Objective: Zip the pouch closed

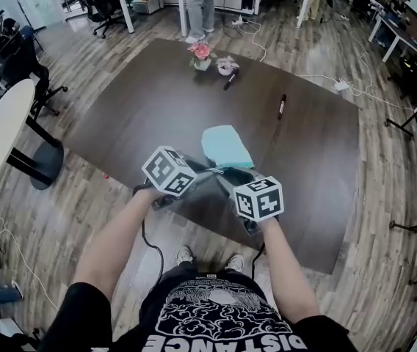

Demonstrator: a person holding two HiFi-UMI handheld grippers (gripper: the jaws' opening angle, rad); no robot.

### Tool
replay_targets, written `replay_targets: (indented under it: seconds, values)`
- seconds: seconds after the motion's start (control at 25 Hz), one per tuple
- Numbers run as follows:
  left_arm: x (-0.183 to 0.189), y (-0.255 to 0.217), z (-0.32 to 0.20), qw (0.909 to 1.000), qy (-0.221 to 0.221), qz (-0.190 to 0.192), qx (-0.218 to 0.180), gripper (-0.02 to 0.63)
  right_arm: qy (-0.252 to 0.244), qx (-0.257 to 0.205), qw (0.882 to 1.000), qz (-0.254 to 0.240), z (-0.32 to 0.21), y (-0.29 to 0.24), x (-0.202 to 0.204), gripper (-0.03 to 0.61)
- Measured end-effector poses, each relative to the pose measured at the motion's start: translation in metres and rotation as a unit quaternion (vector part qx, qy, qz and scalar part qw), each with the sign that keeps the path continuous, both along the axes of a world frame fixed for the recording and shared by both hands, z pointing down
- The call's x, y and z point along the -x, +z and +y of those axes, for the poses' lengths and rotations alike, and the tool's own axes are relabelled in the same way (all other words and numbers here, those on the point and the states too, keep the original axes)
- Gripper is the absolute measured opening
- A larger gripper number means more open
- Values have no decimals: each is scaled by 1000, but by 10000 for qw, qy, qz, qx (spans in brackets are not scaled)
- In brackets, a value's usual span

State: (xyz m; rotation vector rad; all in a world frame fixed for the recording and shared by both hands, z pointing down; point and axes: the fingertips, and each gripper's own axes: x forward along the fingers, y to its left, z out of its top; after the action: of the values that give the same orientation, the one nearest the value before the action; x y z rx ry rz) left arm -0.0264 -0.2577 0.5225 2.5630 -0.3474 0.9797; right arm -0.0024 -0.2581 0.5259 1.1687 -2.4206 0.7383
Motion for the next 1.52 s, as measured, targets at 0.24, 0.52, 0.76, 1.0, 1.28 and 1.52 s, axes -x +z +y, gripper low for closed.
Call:
replay_targets:
  seconds: [0.24,0.52,0.76,1.0,1.28,1.52]
  values:
    - [-1,-2,3,10000,28,12,-16,21,-121,9,9999,-102,2,-2,9,127]
    - [-1,-2,3,10000,37,2,9,21,-6,27,9999,-99,4,-1,8,51]
    - [-1,-2,3,10000,55,-15,-17,21,69,-17,9999,-117,6,0,8,28]
    - [2,-3,4,10000,43,-46,-19,21,67,-58,9998,-166,8,-2,11,18]
    - [9,-3,7,9999,54,-110,-43,21,-47,35,9995,-317,11,-2,18,9]
    - [15,-2,7,9998,41,-168,-61,21,-112,119,9990,-426,11,-2,22,8]
